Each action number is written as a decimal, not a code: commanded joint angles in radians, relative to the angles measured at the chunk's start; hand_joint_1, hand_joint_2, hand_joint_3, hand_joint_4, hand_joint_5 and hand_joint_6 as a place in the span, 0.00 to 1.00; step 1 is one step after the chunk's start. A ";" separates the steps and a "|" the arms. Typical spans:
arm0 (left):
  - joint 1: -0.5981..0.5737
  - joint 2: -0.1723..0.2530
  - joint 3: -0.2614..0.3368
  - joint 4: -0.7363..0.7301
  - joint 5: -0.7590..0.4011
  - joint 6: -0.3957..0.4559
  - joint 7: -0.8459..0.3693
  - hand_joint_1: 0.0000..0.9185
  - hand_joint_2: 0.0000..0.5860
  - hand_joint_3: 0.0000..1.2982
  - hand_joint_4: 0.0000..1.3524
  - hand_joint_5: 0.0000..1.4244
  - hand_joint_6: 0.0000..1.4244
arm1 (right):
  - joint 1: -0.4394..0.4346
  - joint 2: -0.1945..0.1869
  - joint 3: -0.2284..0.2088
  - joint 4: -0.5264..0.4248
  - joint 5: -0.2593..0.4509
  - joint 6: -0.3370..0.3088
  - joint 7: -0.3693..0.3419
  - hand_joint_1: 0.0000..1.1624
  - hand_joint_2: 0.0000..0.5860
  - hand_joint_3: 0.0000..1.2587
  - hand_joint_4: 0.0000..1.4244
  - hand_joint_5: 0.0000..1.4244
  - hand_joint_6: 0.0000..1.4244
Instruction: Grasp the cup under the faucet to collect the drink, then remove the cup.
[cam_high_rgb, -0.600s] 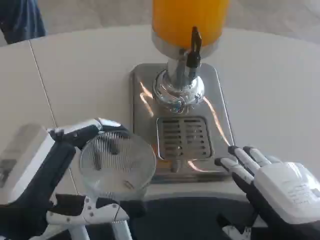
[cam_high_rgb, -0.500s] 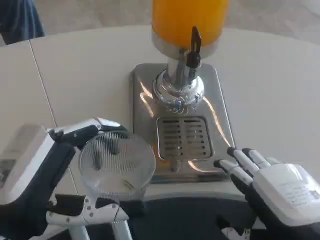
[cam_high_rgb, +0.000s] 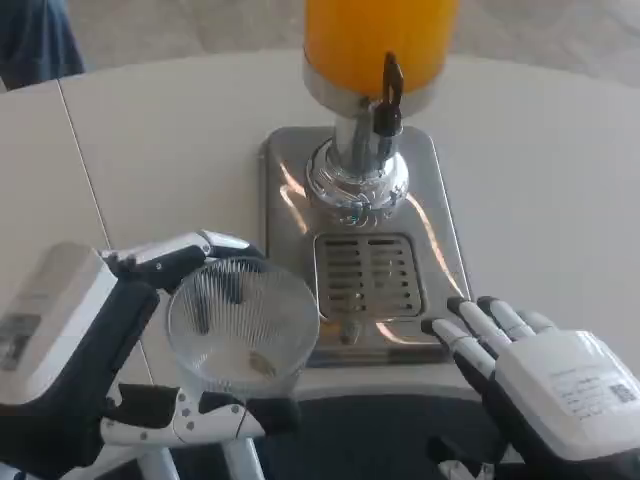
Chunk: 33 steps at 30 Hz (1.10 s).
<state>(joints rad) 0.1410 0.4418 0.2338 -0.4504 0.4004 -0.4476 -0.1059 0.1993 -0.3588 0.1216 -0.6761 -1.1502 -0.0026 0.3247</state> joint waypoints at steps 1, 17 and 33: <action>0.018 -0.015 0.005 -0.026 -0.002 -0.004 0.013 0.63 0.01 0.73 0.86 0.96 1.00 | 0.014 0.012 0.021 -0.008 -0.023 0.000 -0.002 0.44 0.71 0.03 0.00 0.00 0.02; -0.139 -0.101 -0.129 0.089 0.114 0.069 0.058 0.62 0.02 0.73 0.86 0.96 1.00 | -0.002 0.037 0.034 -0.021 -0.008 0.012 0.030 0.43 0.71 0.03 0.00 0.00 0.02; -0.419 -0.159 -0.316 0.401 0.241 0.069 0.216 0.62 0.02 0.73 0.86 0.96 1.00 | -0.030 0.004 -0.023 -0.054 0.065 0.011 0.105 0.43 0.71 0.04 0.00 0.00 0.01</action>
<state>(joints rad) -0.2412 0.2932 -0.0598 -0.0773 0.6322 -0.3591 0.0675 0.1702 -0.3478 0.1148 -0.7149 -1.0966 0.0026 0.4162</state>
